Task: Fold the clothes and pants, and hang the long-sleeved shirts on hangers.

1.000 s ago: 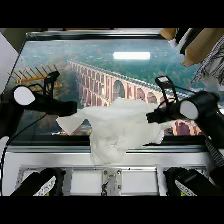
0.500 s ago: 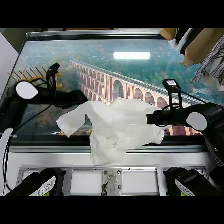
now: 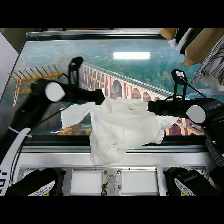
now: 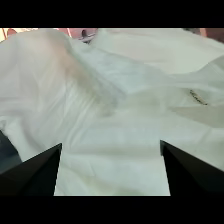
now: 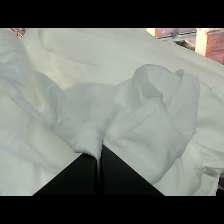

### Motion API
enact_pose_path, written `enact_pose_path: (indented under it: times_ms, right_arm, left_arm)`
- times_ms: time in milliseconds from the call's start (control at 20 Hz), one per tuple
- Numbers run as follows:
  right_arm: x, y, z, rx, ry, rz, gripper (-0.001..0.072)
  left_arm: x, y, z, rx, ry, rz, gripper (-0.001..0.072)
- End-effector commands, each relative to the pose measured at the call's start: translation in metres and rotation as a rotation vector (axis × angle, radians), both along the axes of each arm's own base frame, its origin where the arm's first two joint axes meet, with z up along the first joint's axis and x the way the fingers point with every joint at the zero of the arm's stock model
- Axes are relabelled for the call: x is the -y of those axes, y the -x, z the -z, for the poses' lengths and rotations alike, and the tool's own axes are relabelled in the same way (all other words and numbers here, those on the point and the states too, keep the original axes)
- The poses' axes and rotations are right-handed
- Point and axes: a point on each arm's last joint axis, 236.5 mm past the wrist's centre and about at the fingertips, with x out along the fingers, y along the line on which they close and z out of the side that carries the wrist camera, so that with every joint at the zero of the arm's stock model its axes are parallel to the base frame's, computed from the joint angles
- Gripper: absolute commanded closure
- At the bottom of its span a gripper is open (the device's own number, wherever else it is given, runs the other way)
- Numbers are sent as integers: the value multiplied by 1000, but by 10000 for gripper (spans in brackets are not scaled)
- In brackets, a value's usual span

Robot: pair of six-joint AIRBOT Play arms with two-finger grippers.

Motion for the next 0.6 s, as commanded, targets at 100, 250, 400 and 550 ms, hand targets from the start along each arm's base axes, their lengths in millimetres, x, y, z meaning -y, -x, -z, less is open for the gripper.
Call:
enact_pose_path:
  times_ms: [100,250,400,550]
  right_arm:
    - [-2,1,-11,35,-15,-17,696]
    - [-1,4,-18,54,-19,-21,696]
    - [0,10,-19,48,-8,-35,696]
    - [1,15,-14,23,12,-55,696]
  left_arm:
    - [49,-3,37,107,-209,104,49]
    - [63,-25,68,64,-248,104,49]
    - [63,-52,89,32,-264,70,49]
    - [67,-70,97,26,-271,56,49]
